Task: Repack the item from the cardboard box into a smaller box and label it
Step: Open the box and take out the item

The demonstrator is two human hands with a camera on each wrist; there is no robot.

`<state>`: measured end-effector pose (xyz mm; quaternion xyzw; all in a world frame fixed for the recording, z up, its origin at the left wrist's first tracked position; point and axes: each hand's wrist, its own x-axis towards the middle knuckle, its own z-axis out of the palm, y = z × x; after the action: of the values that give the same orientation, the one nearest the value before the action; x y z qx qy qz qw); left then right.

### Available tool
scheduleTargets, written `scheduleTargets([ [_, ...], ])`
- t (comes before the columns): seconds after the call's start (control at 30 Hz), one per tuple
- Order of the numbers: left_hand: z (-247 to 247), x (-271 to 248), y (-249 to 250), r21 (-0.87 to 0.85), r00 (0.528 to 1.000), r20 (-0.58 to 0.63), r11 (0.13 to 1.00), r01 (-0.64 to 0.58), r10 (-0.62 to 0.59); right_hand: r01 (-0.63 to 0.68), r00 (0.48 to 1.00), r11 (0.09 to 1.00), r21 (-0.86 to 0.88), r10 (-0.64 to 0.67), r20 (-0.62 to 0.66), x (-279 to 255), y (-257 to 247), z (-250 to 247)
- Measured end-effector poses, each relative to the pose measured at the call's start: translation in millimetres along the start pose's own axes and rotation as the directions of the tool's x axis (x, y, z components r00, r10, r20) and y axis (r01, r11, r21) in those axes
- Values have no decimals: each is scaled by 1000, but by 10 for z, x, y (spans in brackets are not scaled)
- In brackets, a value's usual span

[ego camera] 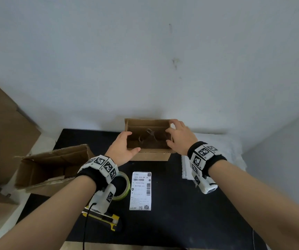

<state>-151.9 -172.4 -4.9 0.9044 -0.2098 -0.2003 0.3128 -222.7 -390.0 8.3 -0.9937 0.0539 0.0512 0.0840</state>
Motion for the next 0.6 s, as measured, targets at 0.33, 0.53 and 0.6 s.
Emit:
scheduleTargets([
  [0.33, 21, -63, -36, -6, 999, -5, 999, 36, -36, -22, 961, 1000, 20, 16, 275, 5, -72, -22],
  [0.53, 66, -82, -83, 45, 999, -20, 998, 45, -44, -138, 940, 980, 146, 84, 331, 81, -83, -50],
  [0.6, 82, -93, -90, 116, 998, -33, 991, 59, -56, -163, 927, 972, 172, 91, 363, 102, -110, -75],
])
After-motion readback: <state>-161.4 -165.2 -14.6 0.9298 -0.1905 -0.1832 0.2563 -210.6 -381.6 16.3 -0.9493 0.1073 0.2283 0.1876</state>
